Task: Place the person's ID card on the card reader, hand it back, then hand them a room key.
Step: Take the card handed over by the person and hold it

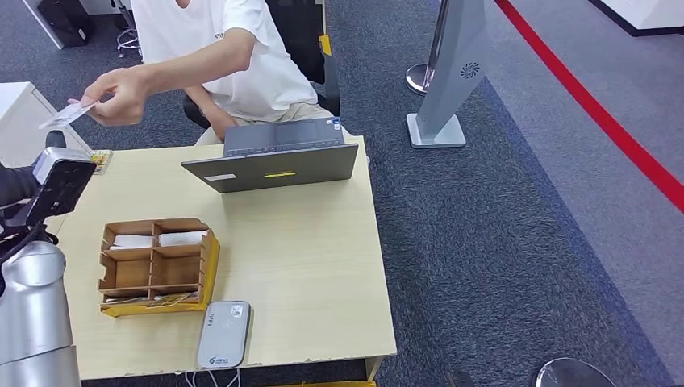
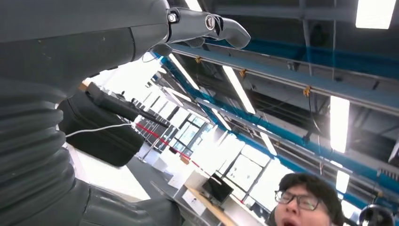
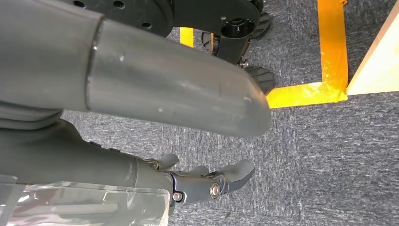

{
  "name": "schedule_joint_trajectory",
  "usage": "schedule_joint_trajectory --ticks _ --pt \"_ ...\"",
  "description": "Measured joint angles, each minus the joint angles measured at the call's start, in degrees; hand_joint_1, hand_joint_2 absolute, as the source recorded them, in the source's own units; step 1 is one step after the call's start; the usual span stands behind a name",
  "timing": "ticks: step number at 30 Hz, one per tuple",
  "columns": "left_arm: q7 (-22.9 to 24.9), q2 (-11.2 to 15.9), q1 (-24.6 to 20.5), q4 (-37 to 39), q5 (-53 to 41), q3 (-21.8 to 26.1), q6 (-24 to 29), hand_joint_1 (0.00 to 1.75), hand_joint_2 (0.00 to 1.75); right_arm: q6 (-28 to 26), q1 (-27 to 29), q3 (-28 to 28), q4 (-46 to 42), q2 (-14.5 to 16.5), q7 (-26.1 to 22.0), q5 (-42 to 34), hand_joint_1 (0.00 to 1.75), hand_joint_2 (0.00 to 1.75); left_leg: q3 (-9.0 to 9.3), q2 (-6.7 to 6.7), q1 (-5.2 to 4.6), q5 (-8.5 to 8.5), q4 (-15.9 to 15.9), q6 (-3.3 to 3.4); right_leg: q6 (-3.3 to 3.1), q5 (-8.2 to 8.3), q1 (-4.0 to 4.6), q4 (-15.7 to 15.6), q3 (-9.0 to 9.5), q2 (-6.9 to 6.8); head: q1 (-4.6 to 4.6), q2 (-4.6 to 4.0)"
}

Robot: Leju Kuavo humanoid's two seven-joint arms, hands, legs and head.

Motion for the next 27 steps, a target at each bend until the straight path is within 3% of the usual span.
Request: schedule_joint_trajectory --ticks 4,7,9,16,20,27 --pt "4.0 2.1 -5.4 6.2 -3.0 -3.4 -3.6 0.0 1.75 0.0 0.0 0.1 0.0 0.0 0.2 0.0 0.0 0.0 -0.08 -0.04 0.04 0.08 0.1 0.01 -0.01 0.04 0.03 0.0 -0.14 -0.04 0.03 0.01" --pt "14.3 6.1 -14.8 17.7 -9.5 -10.8 -13.0 0.0 1.75 0.3 -0.2 0.5 0.0 0.0 1.1 -0.1 0.0 0.0 -0.25 -0.08 0.06 0.25 0.0 0.0 -0.07 0.2 0.05 0.0 -0.2 -0.14 0.17 0.0" --pt "21.1 8.1 -18.7 22.9 -12.5 -14.9 -18.3 0.0 1.75 0.5 -0.2 0.8 0.0 0.0 1.5 -0.1 0.0 0.0 -0.25 0.09 0.04 0.3 0.0 -0.03 -0.11 0.32 0.03 0.0 -0.27 0.03 0.07 0.0" --pt "23.5 10.7 -24.3 31.8 -12.4 -21.7 -20.1 0.0 1.75 0.7 0.0 1.4 0.1 0.0 1.7 -0.2 0.0 0.0 -0.3 0.17 0.04 0.34 0.0 -0.04 -0.07 0.38 0.03 0.1 -0.34 0.13 -0.04 0.0" --pt "23.7 11.4 -25.1 33.5 -11.7 -23.3 -20.0 1.75 1.75 0.6 0.0 1.4 0.1 0.0 1.7 -0.3 0.0 0.0 -0.31 0.16 0.03 0.34 0.0 -0.04 -0.07 0.38 0.03 0.0 -0.35 0.13 -0.04 0.0" --pt "23.7 12.3 -25.2 34.8 -10.8 -24.7 -19.9 1.75 1.75 0.4 0.1 1.4 0.1 0.0 1.6 -0.4 0.0 0.0 -0.34 0.15 0.04 0.34 0.0 -0.04 -0.07 0.38 0.03 0.0 -0.35 0.1 -0.04 0.01"
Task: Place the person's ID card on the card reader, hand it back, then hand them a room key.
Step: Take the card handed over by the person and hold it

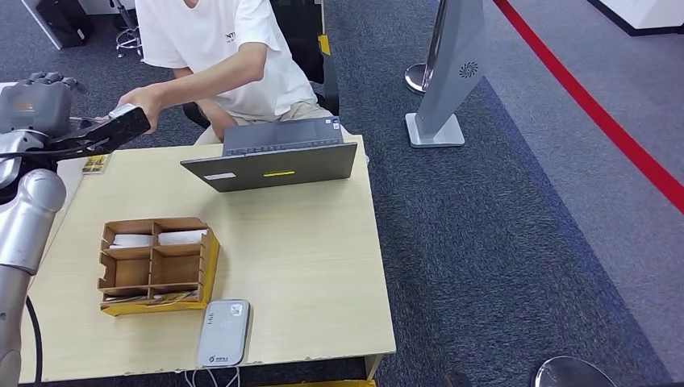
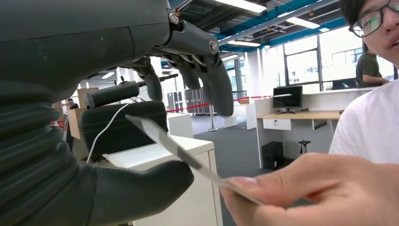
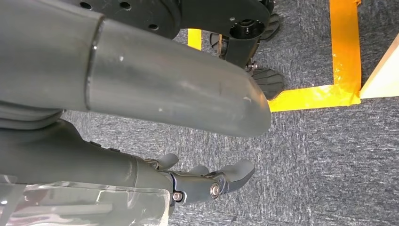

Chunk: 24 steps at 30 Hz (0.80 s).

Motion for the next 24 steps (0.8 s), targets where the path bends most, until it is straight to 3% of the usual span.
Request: schedule_joint_trajectory --ticks 3,7,24 --pt "-0.4 0.3 0.0 0.3 0.5 -0.2 0.0 1.75 1.75 0.0 0.0 0.0 0.0 0.0 -0.1 0.0 0.0 0.0 -0.01 0.0 0.0 0.0 0.0 0.0 0.0 0.0 0.0 0.0 0.0 0.0 0.0 -0.01" --pt "-0.7 0.7 0.0 0.4 0.8 -0.6 0.1 1.75 1.75 0.0 0.1 0.0 0.1 0.0 -0.3 -0.1 0.0 1.75 -0.03 -0.02 -0.01 0.0 0.0 0.0 0.0 0.0 0.0 0.0 0.0 -0.01 0.0 -0.01" --pt "-2.9 3.0 1.4 -1.1 0.3 -2.0 4.8 1.75 1.75 -0.3 0.1 0.0 0.2 0.0 -0.7 -0.2 0.0 1.75 -0.03 -0.01 0.0 0.0 0.0 0.0 0.0 0.0 0.0 0.0 -0.02 0.0 -0.01 -0.01"
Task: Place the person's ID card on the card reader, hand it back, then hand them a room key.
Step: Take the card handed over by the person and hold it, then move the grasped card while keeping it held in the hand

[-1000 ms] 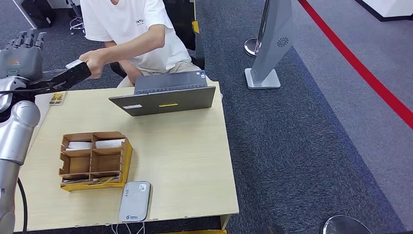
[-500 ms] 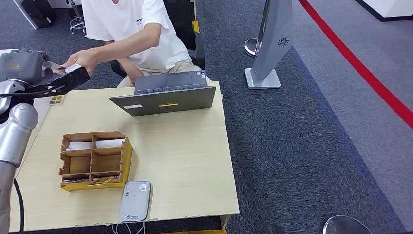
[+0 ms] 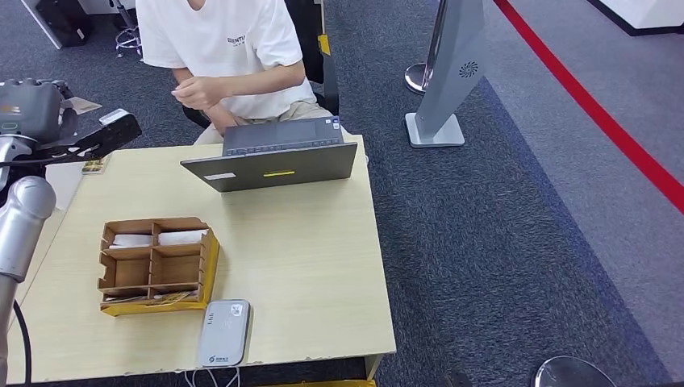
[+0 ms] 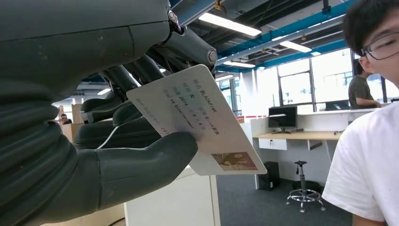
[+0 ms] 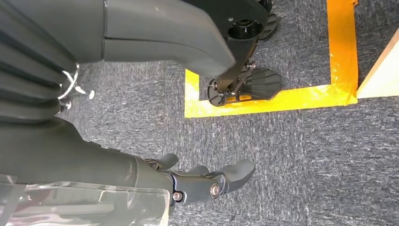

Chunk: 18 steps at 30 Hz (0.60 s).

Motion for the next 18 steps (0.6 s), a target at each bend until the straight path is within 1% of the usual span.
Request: schedule_joint_trajectory --ticks 4,12,18 --pt "-0.1 0.1 2.8 -3.8 0.2 -0.4 0.2 1.75 1.75 -0.1 0.2 0.0 0.0 0.0 -0.4 -0.7 0.0 1.75 0.0 -0.01 -0.02 0.0 0.0 0.0 0.0 0.0 -0.01 0.0 0.0 -0.01 0.01 0.0" --pt "-0.7 -0.2 14.8 -21.0 0.8 -3.4 -0.2 1.75 1.75 -0.2 1.6 -0.1 0.1 0.0 -2.1 -2.2 0.0 1.75 -0.04 0.0 -0.04 -0.03 0.0 0.02 0.01 -0.01 -0.03 0.0 -0.03 -0.01 0.0 0.0" --pt "-1.1 -0.4 20.9 -29.9 -0.1 -5.3 -0.1 1.75 1.75 -0.5 2.5 -0.4 0.1 0.0 -2.7 -2.7 0.0 1.75 -0.05 0.0 -0.03 -0.03 0.0 0.02 0.02 -0.01 -0.02 0.0 -0.05 -0.01 -0.01 0.01"
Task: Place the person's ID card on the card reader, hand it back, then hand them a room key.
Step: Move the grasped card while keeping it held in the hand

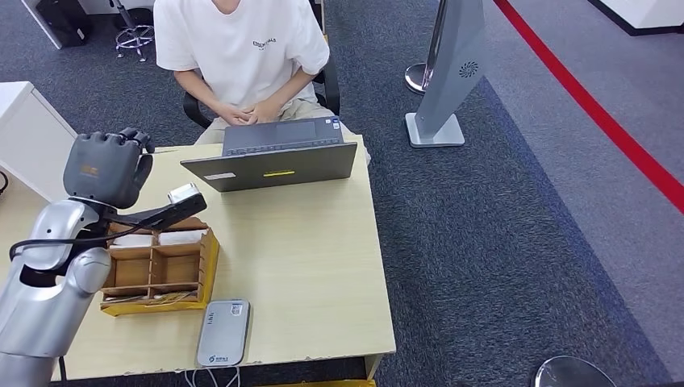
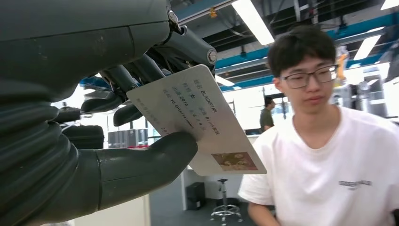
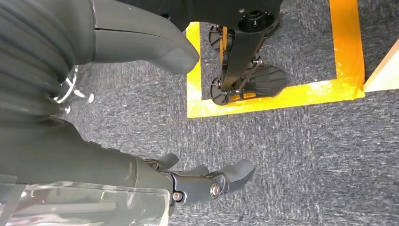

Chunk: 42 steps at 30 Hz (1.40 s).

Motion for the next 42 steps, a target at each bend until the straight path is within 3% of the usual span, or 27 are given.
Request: schedule_joint_trajectory --ticks 12,20,31,42 --pt "0.9 0.0 5.9 -7.0 -2.8 -1.3 -0.2 1.75 1.75 -0.7 0.5 -1.1 0.1 0.0 -0.1 -0.5 0.0 1.75 -0.01 0.0 0.0 0.0 0.0 0.0 0.0 0.0 0.0 0.0 0.01 0.01 0.01 0.01" --pt "3.8 0.2 16.9 -12.6 -8.5 -1.4 2.4 1.75 1.75 -1.0 0.9 -3.0 0.1 0.0 0.3 -2.0 0.0 1.75 -0.08 0.02 0.0 -0.05 0.0 0.02 0.02 -0.04 0.0 0.0 -0.09 0.0 0.02 0.0" --pt "2.6 1.0 26.4 -16.9 -9.8 -1.9 1.8 1.75 1.75 -1.8 1.1 -4.7 0.1 0.0 0.3 -2.9 0.0 1.75 -0.13 0.01 0.0 -0.04 0.0 0.02 0.02 -0.04 0.0 0.0 -0.13 -0.01 0.02 -0.01" --pt "2.1 1.0 33.2 -17.3 -10.1 -2.1 2.2 1.75 1.75 -1.8 1.1 -5.5 0.1 0.0 0.4 -2.8 0.0 1.75 -0.15 0.02 0.0 -0.05 0.0 0.02 0.02 -0.04 0.0 0.0 -0.13 -0.02 0.01 -0.01"
